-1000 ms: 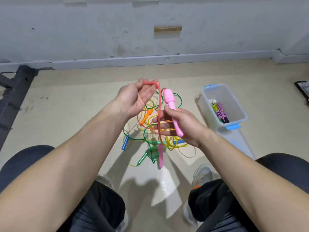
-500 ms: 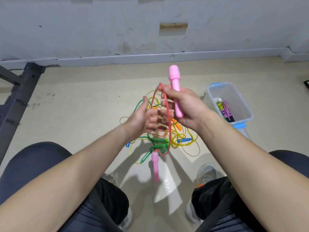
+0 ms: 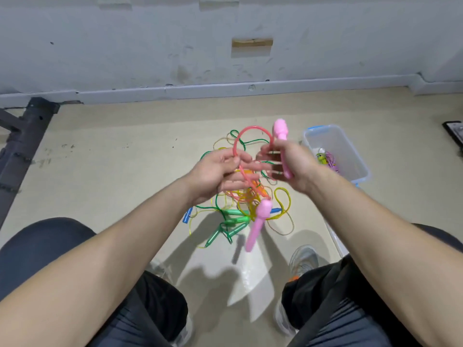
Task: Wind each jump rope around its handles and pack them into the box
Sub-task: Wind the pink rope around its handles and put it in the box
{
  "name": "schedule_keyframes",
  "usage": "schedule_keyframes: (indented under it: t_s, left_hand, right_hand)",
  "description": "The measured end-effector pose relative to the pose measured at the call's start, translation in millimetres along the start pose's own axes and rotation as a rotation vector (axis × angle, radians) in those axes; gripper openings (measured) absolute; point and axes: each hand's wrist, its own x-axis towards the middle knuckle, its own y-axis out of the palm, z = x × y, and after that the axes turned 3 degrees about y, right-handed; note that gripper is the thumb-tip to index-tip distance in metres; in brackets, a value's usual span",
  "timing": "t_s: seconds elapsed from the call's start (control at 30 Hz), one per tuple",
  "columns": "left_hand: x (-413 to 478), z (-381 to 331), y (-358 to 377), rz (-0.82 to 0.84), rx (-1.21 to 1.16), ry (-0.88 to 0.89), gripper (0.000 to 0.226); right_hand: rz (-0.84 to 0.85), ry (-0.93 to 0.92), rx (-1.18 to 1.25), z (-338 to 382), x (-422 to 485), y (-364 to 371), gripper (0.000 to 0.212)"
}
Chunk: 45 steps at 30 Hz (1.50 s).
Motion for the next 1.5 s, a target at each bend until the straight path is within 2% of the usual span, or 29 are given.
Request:
schedule_keyframes:
  t_s: [0.1,0.27,0.37,0.43,0.5,0.57,0.6,0.77,0.83,0.9,1.0,1.07,1.13,1.23,1.4,1.5]
  left_hand:
    - [11.8,-20.4,7.2,-0.102,-0.179,0.027,0.022]
    - [23.8,-35.7,8.5,-0.296,-0.420,0.023,0.019]
    - [26.6,-33.2,4.1,-0.448,-0.411,-0.010,0.021]
    - [21.5,-24.4,4.0,-0.434,-0.290,-0.090,0.030]
    - [8.8,-12.4,10.0,-0.295,-0.142,-0.222,0.044]
    - [-5.4,0.2,16.8,-0.162,-0.105,-0.326,0.059]
    - [-11.6,5.5,19.7,-0.154,-0.123,-0.364,0.062]
    - [-29.1,25.5,18.8,-0.340,-0.135,-0.489,0.068]
    - [-31.8,26.9,16.4,-0.351,-0.111,-0.496,0.071]
    - [-31.1,23.4,17.2,-0.302,-0.080,-0.429,0.071]
    - [-25.9,16.3,22.4,-0.292,-0.136,-0.298,0.048]
    - [-23.5,15.1,25.2,-0.296,-0.157,-0.245,0.044]
    - [-22.0,17.6,27.7,-0.335,-0.174,-0.195,0.038]
    - [-21.3,18.9,27.2,-0.461,-0.173,-0.160,0.025]
    - [-11.1,21.4,14.7,-0.602,-0.218,-0.169,0.029]
    - [-6.6,14.9,7.2,-0.579,-0.311,-0.176,0.035]
  right_hand:
    - [0.053,0.074,0.214,-25.3,-8.2,-1.0,0.020]
    - [0.212,0.047,0.114,-31.3,-28.4,3.2,0.023]
    - [0.273,0.030,0.226,-32.9,-33.2,8.9,0.031]
    - [0.266,0.009,0.287,-32.1,-35.4,12.7,0.029]
    - [0.251,-0.013,0.300,-30.8,-38.4,18.1,0.028]
    - [0.232,-0.045,0.325,-32.0,-38.5,25.0,0.028]
    - [0.218,-0.062,0.337,-33.0,-37.8,28.9,0.027]
    - [0.144,-0.124,0.319,-35.2,-34.4,38.1,0.029]
    - [0.135,-0.130,0.288,-39.4,-32.6,40.5,0.028]
    - [0.119,-0.131,0.234,-45.6,-31.6,44.4,0.028]
    - [0.130,-0.133,0.115,-56.4,-29.9,51.1,0.033]
    - [0.142,-0.158,0.052,-62.5,-28.6,54.6,0.040]
    - [0.131,-0.171,-0.020,-67.2,-29.1,55.2,0.038]
    - [0.056,-0.223,-0.309,-74.4,-33.6,55.7,0.036]
    - [0.004,-0.397,-0.667,-86.6,-41.7,54.4,0.039]
    - [0.057,-0.338,-0.841,-90.7,-47.4,49.4,0.044]
